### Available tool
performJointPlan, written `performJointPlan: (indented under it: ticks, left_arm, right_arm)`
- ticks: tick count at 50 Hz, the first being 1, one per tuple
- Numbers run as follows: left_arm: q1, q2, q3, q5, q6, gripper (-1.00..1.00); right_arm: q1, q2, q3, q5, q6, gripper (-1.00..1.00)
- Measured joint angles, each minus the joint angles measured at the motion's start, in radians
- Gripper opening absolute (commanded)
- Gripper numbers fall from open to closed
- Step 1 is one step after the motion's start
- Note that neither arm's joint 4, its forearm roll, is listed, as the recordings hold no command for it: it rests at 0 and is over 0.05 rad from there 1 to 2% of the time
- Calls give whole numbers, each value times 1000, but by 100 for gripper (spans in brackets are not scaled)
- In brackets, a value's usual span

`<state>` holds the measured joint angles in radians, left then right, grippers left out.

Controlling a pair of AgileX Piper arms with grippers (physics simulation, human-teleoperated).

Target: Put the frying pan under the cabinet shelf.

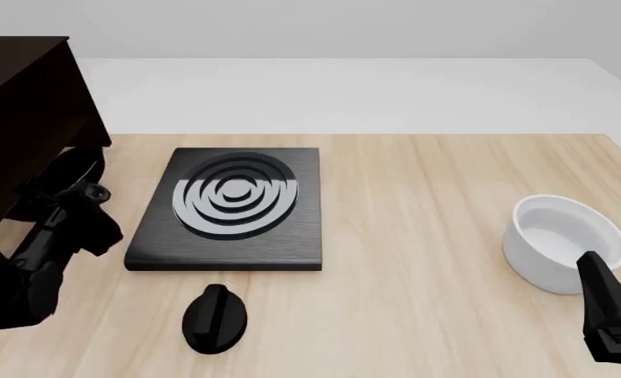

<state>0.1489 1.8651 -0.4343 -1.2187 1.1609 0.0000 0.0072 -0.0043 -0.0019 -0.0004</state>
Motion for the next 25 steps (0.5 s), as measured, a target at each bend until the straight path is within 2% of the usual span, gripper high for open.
performJointPlan:
  ticks: [25]
  left_arm:
    - [47, 14, -16, -1, 4, -100]
  right_arm:
    - [0, 0, 0, 0, 0, 100]
